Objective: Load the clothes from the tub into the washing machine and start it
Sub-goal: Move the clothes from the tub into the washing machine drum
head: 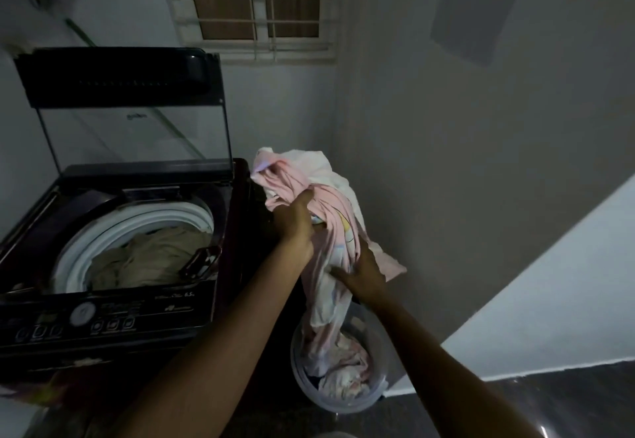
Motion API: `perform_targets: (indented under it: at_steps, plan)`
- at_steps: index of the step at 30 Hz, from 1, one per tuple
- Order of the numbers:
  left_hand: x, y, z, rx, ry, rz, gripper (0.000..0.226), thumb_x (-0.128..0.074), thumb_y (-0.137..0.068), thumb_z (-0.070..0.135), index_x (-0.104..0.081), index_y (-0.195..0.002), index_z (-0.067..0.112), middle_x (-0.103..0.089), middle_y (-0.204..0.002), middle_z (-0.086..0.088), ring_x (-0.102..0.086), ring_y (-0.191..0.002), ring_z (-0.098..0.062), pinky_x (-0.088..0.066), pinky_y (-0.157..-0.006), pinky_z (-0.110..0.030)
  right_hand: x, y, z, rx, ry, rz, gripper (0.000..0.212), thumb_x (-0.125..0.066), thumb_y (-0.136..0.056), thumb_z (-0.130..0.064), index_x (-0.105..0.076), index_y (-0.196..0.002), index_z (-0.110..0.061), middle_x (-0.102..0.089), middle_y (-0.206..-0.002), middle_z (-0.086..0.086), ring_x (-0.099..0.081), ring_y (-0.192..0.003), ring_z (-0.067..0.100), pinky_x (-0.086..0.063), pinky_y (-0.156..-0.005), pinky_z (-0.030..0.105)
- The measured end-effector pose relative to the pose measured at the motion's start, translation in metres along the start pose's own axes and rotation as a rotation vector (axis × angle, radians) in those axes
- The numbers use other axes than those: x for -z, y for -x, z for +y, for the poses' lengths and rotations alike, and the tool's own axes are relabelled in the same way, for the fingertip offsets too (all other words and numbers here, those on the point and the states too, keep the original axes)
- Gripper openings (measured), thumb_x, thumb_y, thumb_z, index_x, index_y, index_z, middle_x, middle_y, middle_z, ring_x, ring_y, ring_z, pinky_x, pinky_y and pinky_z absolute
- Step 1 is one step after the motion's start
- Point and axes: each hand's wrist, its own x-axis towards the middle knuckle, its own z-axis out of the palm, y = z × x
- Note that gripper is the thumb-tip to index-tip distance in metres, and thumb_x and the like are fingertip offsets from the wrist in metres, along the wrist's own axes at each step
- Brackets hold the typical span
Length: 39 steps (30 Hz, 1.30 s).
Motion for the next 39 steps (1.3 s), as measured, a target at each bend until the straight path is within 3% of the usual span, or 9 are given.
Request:
perform_targets:
  at_steps: [4,12,18,21,25,29,32,36,39]
  plan:
    - [0.026,-0.018,0.008,-0.173,-0.272,0.082,0.048,-0.077,-0.073,0.029,-0.065,-0.116,0.012,-0.071,-0.108,-0.009,-0.069,-0.093,-0.028,-0.057,-0.082,-0.043,0.023,-0.013,-0.001,0.047,0.093,0.002,0.040,-0.062,-0.091,-0.022,-0.057,-0.124,0.000,-0.063,-0.121,0.016,-0.059,-0.114,0.031,-0.037,-0.083,0.022]
    - [0.062,-0.011,0.004,-0.609,-1.371,-0.082,0.070,-0.057,-0.078,0.009,-0.039,-0.143,0.029,-0.056,-0.131,-0.012,-0.057,-0.111,-0.044,-0.050,-0.088,-0.046,0.085,-0.032,-0.040,0.227,0.040,0.289,0.036,-0.059,-0.072,-0.030,-0.074,-0.101,-0.014,-0.074,-0.099,0.007,-0.068,-0.097,0.021,-0.039,-0.072,0.018]
    - [0.053,-0.008,-0.014,-0.473,-1.285,-0.480,0.129,-0.085,-0.058,0.043,-0.002,-0.155,0.022,-0.015,-0.159,-0.011,-0.018,-0.147,-0.029,-0.025,-0.117,-0.050,0.077,-0.034,-0.096,0.206,-0.006,0.134,0.042,-0.051,-0.065,-0.029,-0.072,-0.098,-0.013,-0.071,-0.095,0.005,-0.065,-0.090,0.020,-0.037,-0.067,0.021]
    - [0.055,-0.002,-0.020,-0.508,-1.348,-0.407,0.153,-0.088,-0.047,0.061,0.014,-0.153,0.018,0.005,-0.162,-0.009,-0.001,-0.150,-0.027,-0.016,-0.119,-0.047,0.073,-0.030,-0.108,0.137,-0.197,-0.007,0.024,-0.057,-0.074,-0.016,-0.073,-0.092,-0.011,-0.069,-0.086,0.001,-0.063,-0.080,0.014,-0.048,-0.068,0.027]
    - [0.055,0.006,-0.022,-0.620,-1.190,-0.150,0.125,-0.083,-0.055,0.058,-0.017,-0.153,0.018,-0.033,-0.151,-0.013,-0.039,-0.135,-0.035,-0.040,-0.102,-0.043,0.072,-0.018,-0.126,0.012,-0.482,-0.198,0.010,-0.054,-0.080,-0.009,-0.060,-0.073,-0.010,-0.055,-0.066,0.002,-0.049,-0.061,0.014,-0.039,-0.054,0.025]
    - [0.053,0.011,-0.009,-0.739,-1.214,-0.007,0.082,-0.075,-0.072,0.031,-0.039,-0.145,0.025,-0.055,-0.136,-0.007,-0.056,-0.117,-0.038,-0.047,-0.087,-0.039,0.080,-0.016,-0.118,0.105,-0.501,-0.275,0.028,-0.048,-0.078,-0.012,-0.060,-0.104,-0.009,-0.055,-0.090,0.006,-0.050,-0.079,0.012,-0.042,-0.066,0.020]
    - [0.039,0.011,0.003,-0.684,-1.127,0.055,0.073,-0.070,-0.073,0.024,-0.042,-0.140,0.028,-0.060,-0.128,-0.008,-0.058,-0.111,-0.039,-0.047,-0.086,-0.039,0.069,-0.003,-0.080,0.181,-0.462,-0.050,0.054,-0.059,-0.082,0.004,-0.047,-0.134,-0.006,-0.053,-0.123,-0.003,-0.054,-0.111,0.012,-0.047,-0.088,0.018]
    - [0.018,0.010,0.014,-0.593,-0.956,0.064,0.074,-0.074,-0.073,0.034,-0.043,-0.141,0.029,-0.060,-0.130,-0.008,-0.058,-0.116,-0.033,-0.047,-0.095,-0.038,0.023,0.011,-0.011,0.087,-0.307,0.017,0.115,-0.087,-0.064,-0.037,-0.014,-0.151,-0.019,-0.025,-0.153,-0.008,-0.029,-0.137,0.006,-0.030,-0.111,0.026]
    - [0.002,0.014,0.015,-0.557,-0.898,0.020,0.070,-0.073,-0.075,0.029,-0.046,-0.140,0.022,-0.060,-0.130,-0.008,-0.057,-0.117,-0.031,-0.046,-0.095,-0.035,-0.010,0.000,0.012,0.053,-0.264,0.004,0.099,-0.082,-0.066,-0.045,-0.028,-0.145,-0.016,-0.039,-0.146,-0.002,-0.041,-0.133,0.010,-0.034,-0.106,0.019]
